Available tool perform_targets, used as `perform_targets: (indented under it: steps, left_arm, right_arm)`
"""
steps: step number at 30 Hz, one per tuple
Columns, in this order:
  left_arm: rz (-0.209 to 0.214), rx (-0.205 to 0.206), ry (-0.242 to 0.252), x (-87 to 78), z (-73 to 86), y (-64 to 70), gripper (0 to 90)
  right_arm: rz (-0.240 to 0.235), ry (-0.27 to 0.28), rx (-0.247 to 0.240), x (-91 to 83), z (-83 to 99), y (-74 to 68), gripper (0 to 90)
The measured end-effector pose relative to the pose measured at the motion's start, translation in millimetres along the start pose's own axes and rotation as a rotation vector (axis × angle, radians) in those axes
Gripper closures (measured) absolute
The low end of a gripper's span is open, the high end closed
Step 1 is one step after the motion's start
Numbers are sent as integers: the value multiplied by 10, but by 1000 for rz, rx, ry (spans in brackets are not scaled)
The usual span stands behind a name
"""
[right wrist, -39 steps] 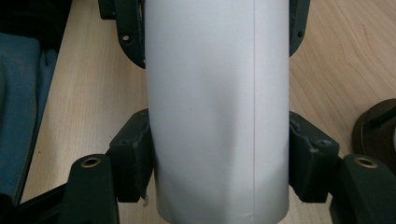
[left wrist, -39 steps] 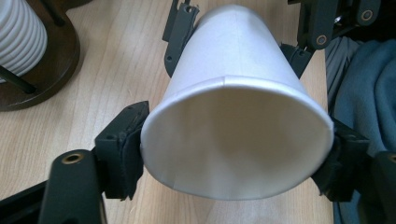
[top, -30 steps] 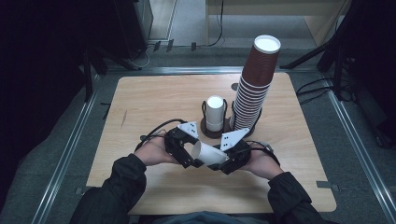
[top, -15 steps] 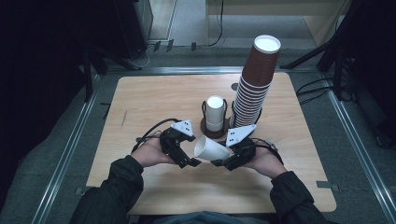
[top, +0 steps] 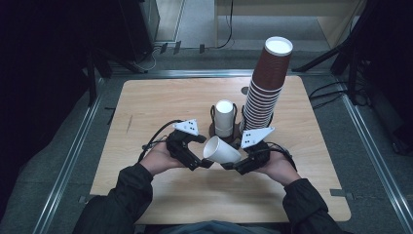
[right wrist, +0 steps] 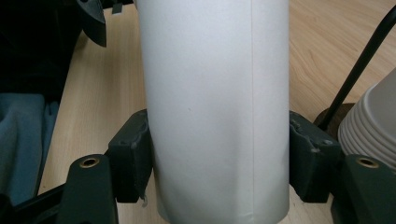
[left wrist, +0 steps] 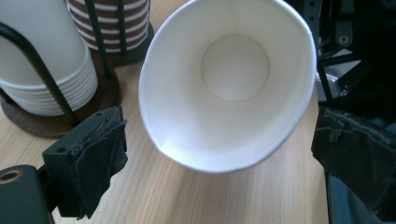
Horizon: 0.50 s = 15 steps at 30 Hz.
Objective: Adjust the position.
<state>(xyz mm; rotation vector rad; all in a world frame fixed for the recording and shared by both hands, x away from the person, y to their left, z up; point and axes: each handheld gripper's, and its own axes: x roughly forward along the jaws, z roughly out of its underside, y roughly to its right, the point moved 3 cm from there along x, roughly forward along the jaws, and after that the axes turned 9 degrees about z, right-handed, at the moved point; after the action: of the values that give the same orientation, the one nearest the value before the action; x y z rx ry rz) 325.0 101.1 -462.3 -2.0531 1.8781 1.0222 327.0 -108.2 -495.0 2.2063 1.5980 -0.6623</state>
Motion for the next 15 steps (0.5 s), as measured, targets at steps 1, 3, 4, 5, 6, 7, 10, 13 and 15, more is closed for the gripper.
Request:
perform_targets:
  steps: [1,3,4,5,6,7,10,13,15]
  left_arm:
    - [-1,-1,5,5,-9,1,35]
    - [6,-8,26,15,-23,4,40]
    - [9,-6,35,15,-30,3,55]
    - [11,-6,42,17,-36,3,61]
    - [12,-9,49,24,-42,6,62]
    - [11,-9,51,30,-45,9,62]
    - [22,1,58,41,-48,17,111]
    - [22,2,72,43,-55,16,132]
    - [28,-3,84,42,-59,14,137]
  right_arm:
    - [-4,2,9,-2,-3,-5,336]
    - [-6,14,5,0,-10,-4,336]
    - [-10,17,7,0,-12,-7,335]
    - [-12,19,10,0,-15,-9,335]
    - [-15,21,12,1,-16,-11,336]
    - [-20,26,15,1,-18,-12,336]
    - [-28,41,20,4,-29,-12,335]
    - [-37,46,26,8,-34,-21,335]
    - [-43,49,33,11,-39,-26,335]
